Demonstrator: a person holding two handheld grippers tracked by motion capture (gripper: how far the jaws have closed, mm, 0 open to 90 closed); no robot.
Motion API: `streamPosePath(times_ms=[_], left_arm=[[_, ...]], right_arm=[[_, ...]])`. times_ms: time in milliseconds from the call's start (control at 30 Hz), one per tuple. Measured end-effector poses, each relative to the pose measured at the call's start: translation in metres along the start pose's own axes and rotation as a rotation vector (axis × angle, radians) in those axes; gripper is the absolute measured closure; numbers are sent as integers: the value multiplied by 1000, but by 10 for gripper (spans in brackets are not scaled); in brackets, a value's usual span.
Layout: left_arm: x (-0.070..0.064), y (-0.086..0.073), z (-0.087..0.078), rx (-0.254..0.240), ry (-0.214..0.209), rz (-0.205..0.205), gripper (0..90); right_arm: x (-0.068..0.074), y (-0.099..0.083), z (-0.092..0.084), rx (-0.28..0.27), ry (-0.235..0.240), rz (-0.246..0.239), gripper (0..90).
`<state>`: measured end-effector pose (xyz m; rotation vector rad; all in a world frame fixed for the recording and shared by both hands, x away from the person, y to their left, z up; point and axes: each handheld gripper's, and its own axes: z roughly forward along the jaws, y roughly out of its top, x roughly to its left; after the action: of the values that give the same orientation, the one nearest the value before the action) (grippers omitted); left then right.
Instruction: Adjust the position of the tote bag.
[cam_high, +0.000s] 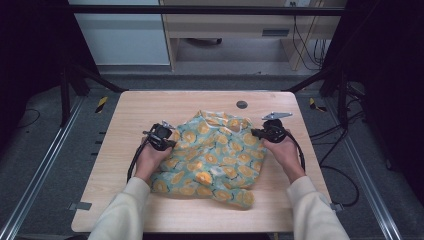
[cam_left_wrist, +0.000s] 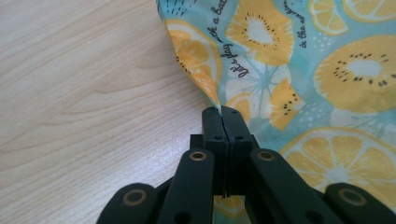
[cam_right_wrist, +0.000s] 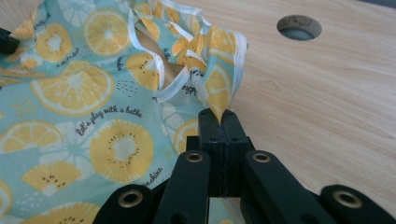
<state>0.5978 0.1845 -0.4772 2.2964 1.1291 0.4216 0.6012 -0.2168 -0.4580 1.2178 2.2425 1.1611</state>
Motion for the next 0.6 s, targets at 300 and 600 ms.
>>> streamPosePath(times_ms=[300, 600], left_arm=[[0, 5, -24, -65, 37, 17, 900], [-3, 9, -62, -159, 77, 29, 900]], right_arm=[[4, 9, -23, -74, -1, 4, 900], [13, 16, -60, -161, -7, -18, 900]])
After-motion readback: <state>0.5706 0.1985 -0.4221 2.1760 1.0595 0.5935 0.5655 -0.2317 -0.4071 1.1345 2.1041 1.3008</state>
